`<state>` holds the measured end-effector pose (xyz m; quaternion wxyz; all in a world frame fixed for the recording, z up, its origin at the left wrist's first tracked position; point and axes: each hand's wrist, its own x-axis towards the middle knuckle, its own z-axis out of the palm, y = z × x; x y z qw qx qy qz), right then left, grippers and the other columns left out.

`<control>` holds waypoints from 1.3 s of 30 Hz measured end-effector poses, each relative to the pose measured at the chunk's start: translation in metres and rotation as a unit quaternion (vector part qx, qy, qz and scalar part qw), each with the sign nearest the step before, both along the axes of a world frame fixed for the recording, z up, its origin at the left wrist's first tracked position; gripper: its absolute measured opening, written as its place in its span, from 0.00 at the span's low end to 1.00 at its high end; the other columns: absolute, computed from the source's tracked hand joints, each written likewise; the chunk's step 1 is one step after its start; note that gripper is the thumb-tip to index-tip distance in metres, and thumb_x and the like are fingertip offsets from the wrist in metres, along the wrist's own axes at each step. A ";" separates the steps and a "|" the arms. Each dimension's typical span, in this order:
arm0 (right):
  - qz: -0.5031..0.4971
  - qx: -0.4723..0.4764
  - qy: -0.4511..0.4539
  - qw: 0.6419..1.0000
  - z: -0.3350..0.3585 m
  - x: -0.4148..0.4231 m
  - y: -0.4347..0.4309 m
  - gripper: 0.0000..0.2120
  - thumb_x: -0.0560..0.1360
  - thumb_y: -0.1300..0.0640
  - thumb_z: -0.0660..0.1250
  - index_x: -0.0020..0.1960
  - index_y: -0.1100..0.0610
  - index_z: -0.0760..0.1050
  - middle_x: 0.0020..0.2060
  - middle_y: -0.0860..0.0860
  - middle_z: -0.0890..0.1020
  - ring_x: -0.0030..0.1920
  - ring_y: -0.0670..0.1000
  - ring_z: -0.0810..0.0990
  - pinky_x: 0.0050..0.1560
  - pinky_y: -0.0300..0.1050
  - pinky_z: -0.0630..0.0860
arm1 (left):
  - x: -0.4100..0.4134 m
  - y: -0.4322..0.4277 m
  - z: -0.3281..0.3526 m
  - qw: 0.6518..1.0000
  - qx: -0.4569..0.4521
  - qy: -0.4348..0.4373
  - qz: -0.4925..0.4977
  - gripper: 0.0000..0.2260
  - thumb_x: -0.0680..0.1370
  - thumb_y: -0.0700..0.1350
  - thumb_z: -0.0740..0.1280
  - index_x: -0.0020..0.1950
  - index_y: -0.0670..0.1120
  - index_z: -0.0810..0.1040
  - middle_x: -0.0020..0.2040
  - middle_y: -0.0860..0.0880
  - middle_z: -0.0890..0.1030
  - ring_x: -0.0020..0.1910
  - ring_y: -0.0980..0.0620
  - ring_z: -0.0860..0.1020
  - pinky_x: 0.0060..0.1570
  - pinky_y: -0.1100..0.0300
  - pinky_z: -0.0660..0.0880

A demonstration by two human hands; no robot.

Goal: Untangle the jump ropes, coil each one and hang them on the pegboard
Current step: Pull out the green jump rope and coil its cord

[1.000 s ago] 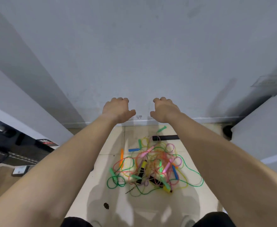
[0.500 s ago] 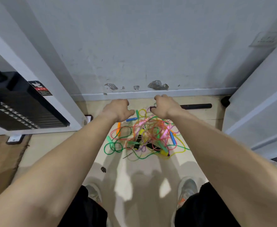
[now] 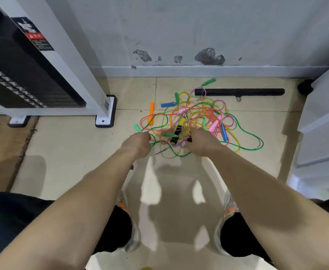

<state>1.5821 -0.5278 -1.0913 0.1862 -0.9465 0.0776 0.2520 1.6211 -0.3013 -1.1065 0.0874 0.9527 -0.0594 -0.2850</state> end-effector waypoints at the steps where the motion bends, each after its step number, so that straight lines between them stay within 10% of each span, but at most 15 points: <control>1: 0.002 0.005 0.010 1.000 -0.014 0.002 0.004 0.24 0.78 0.49 0.64 0.70 0.59 0.67 0.62 0.60 0.74 0.64 0.64 0.73 0.59 0.54 0.73 | 0.001 0.005 -0.014 1.000 0.001 0.010 0.008 0.17 0.79 0.42 0.58 0.68 0.49 0.73 0.67 0.43 0.75 0.64 0.42 0.74 0.60 0.52 0.73; 25: -0.047 0.150 0.175 0.972 -0.214 0.041 0.054 0.18 0.80 0.53 0.63 0.69 0.56 0.73 0.62 0.54 0.79 0.61 0.55 0.78 0.59 0.46 0.74 | 0.091 0.019 -0.228 0.943 -0.097 0.003 0.320 0.19 0.74 0.43 0.70 0.60 0.43 0.67 0.52 0.44 0.79 0.51 0.41 0.78 0.48 0.52 0.75; 36: -0.079 0.213 0.101 0.969 -0.101 0.038 0.045 0.23 0.79 0.59 0.61 0.74 0.52 0.67 0.57 0.53 0.78 0.50 0.52 0.79 0.48 0.47 0.76 | 0.061 0.027 -0.064 0.946 -0.188 0.181 0.194 0.13 0.76 0.39 0.61 0.56 0.48 0.80 0.32 0.50 0.83 0.44 0.58 0.77 0.39 0.67 0.70; 39: -0.043 0.249 0.055 0.966 -0.056 0.028 0.048 0.31 0.71 0.54 0.65 0.74 0.44 0.67 0.61 0.53 0.72 0.52 0.52 0.76 0.49 0.45 0.75 | 0.051 0.026 -0.001 0.930 -0.270 0.183 0.172 0.15 0.73 0.32 0.59 0.51 0.44 0.82 0.34 0.42 0.82 0.24 0.61 0.71 0.23 0.68 0.63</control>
